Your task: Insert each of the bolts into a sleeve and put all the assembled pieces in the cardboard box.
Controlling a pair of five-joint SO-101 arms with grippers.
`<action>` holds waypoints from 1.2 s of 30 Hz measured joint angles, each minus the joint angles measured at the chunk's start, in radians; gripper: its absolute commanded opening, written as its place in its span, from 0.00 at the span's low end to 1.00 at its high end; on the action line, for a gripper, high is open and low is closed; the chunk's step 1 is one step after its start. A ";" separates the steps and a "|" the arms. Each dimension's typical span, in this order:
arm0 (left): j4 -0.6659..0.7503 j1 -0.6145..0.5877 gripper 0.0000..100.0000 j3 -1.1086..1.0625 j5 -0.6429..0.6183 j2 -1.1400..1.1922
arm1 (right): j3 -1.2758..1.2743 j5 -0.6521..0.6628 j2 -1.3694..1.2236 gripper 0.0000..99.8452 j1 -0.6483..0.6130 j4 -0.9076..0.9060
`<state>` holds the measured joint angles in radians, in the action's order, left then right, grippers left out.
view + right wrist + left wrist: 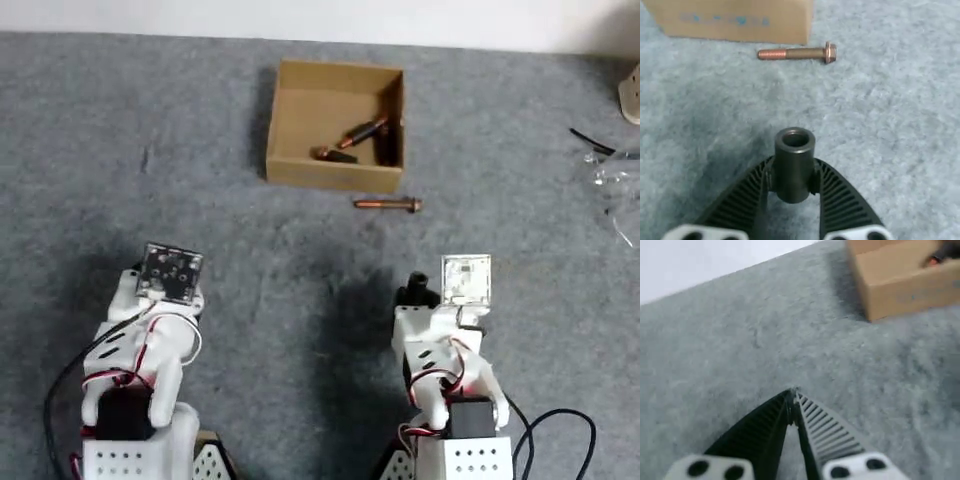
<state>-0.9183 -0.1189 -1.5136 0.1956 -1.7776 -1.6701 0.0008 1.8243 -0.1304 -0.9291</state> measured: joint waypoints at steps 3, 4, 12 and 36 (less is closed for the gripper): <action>0.028 -0.035 0.01 -0.089 -0.003 0.014 | 0.000 0.008 0.000 0.01 -0.015 -0.021; 0.028 -0.037 0.01 -0.098 0.000 0.014 | 0.000 0.018 0.000 0.01 -0.026 -0.032; 0.032 -0.046 0.01 -0.121 0.000 -0.031 | 0.000 0.063 0.000 0.03 -0.060 -0.071; 0.034 -0.048 0.01 -0.121 0.000 -0.032 | 0.000 0.118 0.000 0.33 0.003 -0.117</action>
<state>-0.8846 -0.1665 -1.6349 0.1956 -1.8098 -1.6701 0.1189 1.8243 -0.1274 -1.0457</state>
